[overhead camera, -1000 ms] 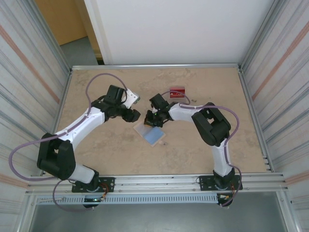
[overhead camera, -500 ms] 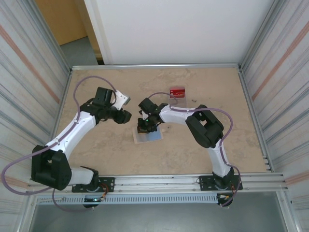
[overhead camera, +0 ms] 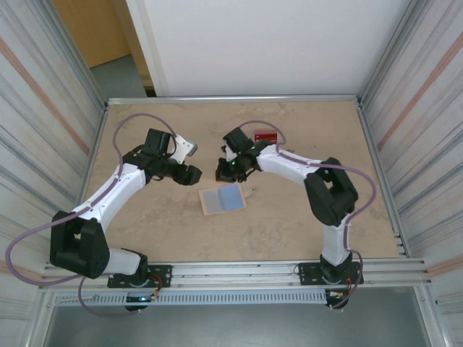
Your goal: Put the credit cards into the card holder
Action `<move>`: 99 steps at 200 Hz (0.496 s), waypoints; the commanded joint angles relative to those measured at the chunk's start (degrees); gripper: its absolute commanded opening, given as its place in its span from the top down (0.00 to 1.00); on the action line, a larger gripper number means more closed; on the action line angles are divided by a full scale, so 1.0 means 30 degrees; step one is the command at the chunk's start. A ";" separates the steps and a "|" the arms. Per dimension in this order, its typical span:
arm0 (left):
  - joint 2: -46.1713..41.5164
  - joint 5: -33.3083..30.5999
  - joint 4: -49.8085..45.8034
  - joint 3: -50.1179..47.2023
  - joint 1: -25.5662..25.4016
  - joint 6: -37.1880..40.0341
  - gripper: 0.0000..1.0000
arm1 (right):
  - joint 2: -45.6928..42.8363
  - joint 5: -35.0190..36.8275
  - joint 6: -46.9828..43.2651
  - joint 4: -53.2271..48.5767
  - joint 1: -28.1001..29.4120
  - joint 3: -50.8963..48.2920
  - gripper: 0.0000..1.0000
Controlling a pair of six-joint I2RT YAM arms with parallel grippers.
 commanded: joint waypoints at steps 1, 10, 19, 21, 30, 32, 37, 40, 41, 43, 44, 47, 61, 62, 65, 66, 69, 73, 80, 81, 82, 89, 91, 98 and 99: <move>0.0101 0.0841 0.0302 0.1138 -0.0023 -0.0245 0.30 | -0.2050 0.0950 -0.0917 -0.1421 -0.1211 -0.0536 0.93; 0.0200 0.0796 0.0285 0.1381 -0.0133 -0.0140 0.28 | -0.2560 0.1157 -0.1068 -0.1727 -0.1789 -0.0741 0.89; 0.0284 0.0632 0.0301 0.1612 -0.0380 0.0060 0.27 | -0.2978 0.1394 -0.1237 -0.2021 -0.2403 -0.0932 0.83; 0.0326 0.0564 0.0296 0.1674 -0.0448 0.0109 0.26 | -0.3051 0.1479 -0.1272 -0.2110 -0.2524 -0.0936 0.82; 0.0471 0.0351 0.0242 0.1940 -0.0775 0.0427 0.25 | -0.3348 0.1811 -0.1552 -0.2500 -0.3081 -0.0929 0.75; 0.0519 0.0281 0.0238 0.2034 -0.0825 0.0523 0.24 | -0.3407 0.1876 -0.1629 -0.2574 -0.3169 -0.0928 0.74; 0.0634 0.0149 0.0177 0.2197 -0.1041 0.0710 0.23 | -0.3510 0.2049 -0.1831 -0.2772 -0.3474 -0.0905 0.69; 0.0721 0.0062 0.0143 0.2308 -0.1159 0.0785 0.22 | -0.3552 0.2132 -0.1914 -0.2910 -0.3672 -0.0877 0.66; 0.0750 0.0047 0.0156 0.2343 -0.1205 0.0821 0.22 | -0.3582 0.2176 -0.1984 -0.2950 -0.3743 -0.0873 0.65; 0.0801 -0.0022 0.0136 0.2414 -0.1276 0.0871 0.21 | -0.3597 0.2238 -0.2074 -0.3030 -0.3862 -0.0855 0.64; 0.0834 -0.0053 0.0108 0.2440 -0.1322 0.0908 0.21 | -0.3605 0.2273 -0.2123 -0.3068 -0.3926 -0.0847 0.63; 0.0940 -0.0121 0.0094 0.2573 -0.1425 0.1018 0.21 | -0.3611 0.2398 -0.2228 -0.3160 -0.4110 -0.0818 0.61; 0.1353 -0.0221 0.0188 0.2925 -0.1934 0.1259 0.17 | -0.3590 0.2693 -0.2714 -0.3553 -0.5057 -0.0727 0.51; 0.1388 -0.0241 0.0207 0.2945 -0.1973 0.1263 0.17 | -0.3586 0.2735 -0.2751 -0.3578 -0.5124 -0.0724 0.51; 0.1445 -0.0225 0.0272 0.3006 -0.2063 0.1297 0.17 | -0.3561 0.2800 -0.2867 -0.3637 -0.5307 -0.0668 0.48; 0.1449 -0.0213 0.0293 0.3029 -0.2097 0.1312 0.16 | -0.3557 0.2832 -0.2901 -0.3650 -0.5381 -0.0666 0.48; 0.1540 -0.0185 0.0378 0.3104 -0.2170 0.1354 0.16 | -0.3532 0.2937 -0.2992 -0.3709 -0.5592 -0.0635 0.45; 0.1676 -0.0145 0.0454 0.3224 -0.2290 0.1371 0.15 | -0.3475 0.3085 -0.3112 -0.3764 -0.5816 -0.0609 0.42; 0.1863 -0.0144 0.0594 0.3464 -0.2530 0.1413 0.14 | -0.3360 0.3311 -0.3391 -0.3807 -0.6273 -0.0505 0.37; 0.1893 -0.0143 0.0615 0.3493 -0.2565 0.1414 0.14 | -0.3325 0.3351 -0.3426 -0.3808 -0.6332 -0.0467 0.36; 0.1936 -0.0158 0.0626 0.3522 -0.2596 0.1429 0.14 | -0.3293 0.3386 -0.3473 -0.3823 -0.6362 -0.0448 0.36; 0.2179 -0.0270 0.0685 0.3795 -0.2782 0.1427 0.14 | -0.3061 0.3676 -0.3810 -0.3956 -0.6756 -0.0159 0.33; 0.2228 -0.0321 0.0685 0.3853 -0.2835 0.1440 0.14 | -0.2976 0.3777 -0.3929 -0.4007 -0.6842 -0.0047 0.32; 0.2456 -0.0456 0.0704 0.4120 -0.2939 0.1262 0.13 | -0.2564 0.4263 -0.4387 -0.4222 -0.7122 0.0438 0.28; 0.2482 -0.0461 0.0700 0.4157 -0.2945 0.1221 0.13 | -0.2502 0.4340 -0.4452 -0.4265 -0.7152 0.0546 0.27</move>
